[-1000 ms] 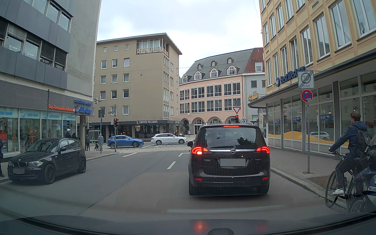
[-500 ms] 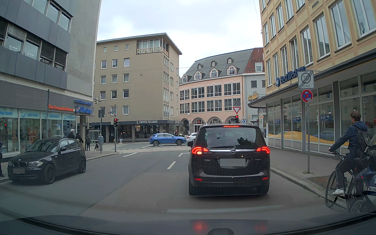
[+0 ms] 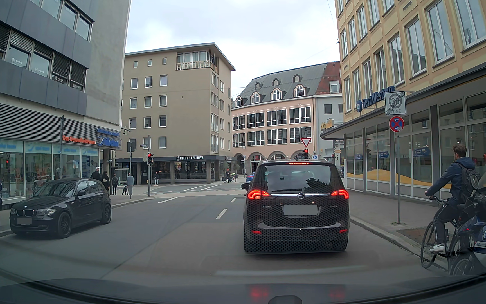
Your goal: Follow the waypoints while adhering to traffic rules and regulations
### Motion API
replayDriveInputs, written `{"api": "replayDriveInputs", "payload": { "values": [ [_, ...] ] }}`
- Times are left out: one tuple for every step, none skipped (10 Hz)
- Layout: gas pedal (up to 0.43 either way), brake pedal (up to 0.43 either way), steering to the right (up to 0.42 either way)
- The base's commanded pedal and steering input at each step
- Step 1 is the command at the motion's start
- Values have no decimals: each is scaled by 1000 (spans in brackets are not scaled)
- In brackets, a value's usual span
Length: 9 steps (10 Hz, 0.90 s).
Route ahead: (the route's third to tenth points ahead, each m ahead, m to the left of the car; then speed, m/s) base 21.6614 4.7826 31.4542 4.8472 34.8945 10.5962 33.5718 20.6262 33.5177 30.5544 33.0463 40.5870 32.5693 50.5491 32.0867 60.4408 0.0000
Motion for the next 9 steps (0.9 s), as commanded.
{"api": "replayDriveInputs", "payload": {
  "values": [
    [0,232,-32],
    [0,238,-34],
    [0,232,-43],
    [0,232,-55],
    [0,232,-64],
    [0,238,-73],
    [0,238,-75],
    [0,232,-75],
    [0,232,-74]
  ]
}}
